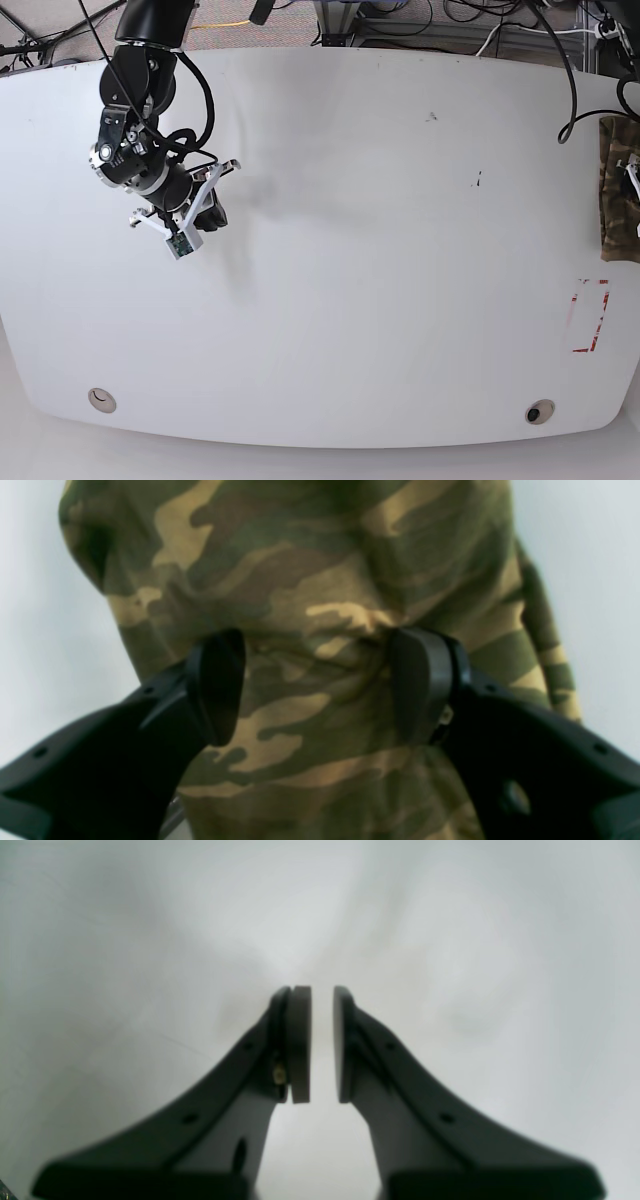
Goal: Fold the T-shirt properly
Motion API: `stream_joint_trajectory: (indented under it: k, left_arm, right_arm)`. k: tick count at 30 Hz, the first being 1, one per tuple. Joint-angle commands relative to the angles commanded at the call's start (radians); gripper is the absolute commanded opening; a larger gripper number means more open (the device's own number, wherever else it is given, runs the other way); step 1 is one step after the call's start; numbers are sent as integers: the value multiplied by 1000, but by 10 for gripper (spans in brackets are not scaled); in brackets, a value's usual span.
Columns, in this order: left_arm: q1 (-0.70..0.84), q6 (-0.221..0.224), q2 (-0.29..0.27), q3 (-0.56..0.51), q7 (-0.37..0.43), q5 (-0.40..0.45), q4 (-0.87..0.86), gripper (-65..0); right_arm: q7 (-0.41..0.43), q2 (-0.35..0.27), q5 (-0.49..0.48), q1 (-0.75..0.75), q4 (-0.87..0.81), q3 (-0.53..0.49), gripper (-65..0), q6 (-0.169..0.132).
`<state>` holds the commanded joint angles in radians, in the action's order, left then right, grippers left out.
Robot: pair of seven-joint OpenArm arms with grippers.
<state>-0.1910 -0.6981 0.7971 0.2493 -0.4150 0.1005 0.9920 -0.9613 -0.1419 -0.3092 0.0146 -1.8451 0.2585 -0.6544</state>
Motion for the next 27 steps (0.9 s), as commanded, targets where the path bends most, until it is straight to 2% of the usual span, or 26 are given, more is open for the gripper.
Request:
stream_joint_trajectory:
  k: [3, 6, 8, 11, 12, 15, 17, 19, 22, 27]
  left_arm:
    - [5, 0, -8, 3, -91, -52, 178, -231]
    - [49, 0, -81, 8, -100, -69, 344, -240]
    - [92, 0, -147, 5, -95, -69, 457, -271]
    - [173, 0, -242, 0, -20, -66, 589, -282]
    - [203, 15, -265, -2, 14, -66, 611, -282]
    - [279, 104, -344, -43, 146, -64, 641, -282]
    - [351, 160, -374, -87, 235, -20, 674, -282]
    - [423, 209, -402, -95, 287, 14, 717, -282]
    - [540, 272, -488, -95, 373, 37, 761, -282]
    - [689, 283, -572, -87, 422, 48, 833, -283]
  right_arm:
    - [31, -6, 3, 2, 0, 0, -583, 5]
    - [127, -8, 32, 28, 0, 0, -583, 11]
    - [213, 0, 117, 35, 5, -2, -583, 11]
    - [328, 17, 241, 71, 9, 0, -583, 11]
    - [368, 23, 267, 87, 8, 2, -583, 11]
    - [496, 38, 341, 140, 6, 3, -583, 11]
    - [562, 58, 359, 196, 2, 32, -583, 26]
    - [609, 66, 359, 249, -6, 60, -583, 38]
    - [680, 72, 358, 327, -8, 120, -583, 37]
    - [730, 97, 328, 477, -44, 143, -585, 37]
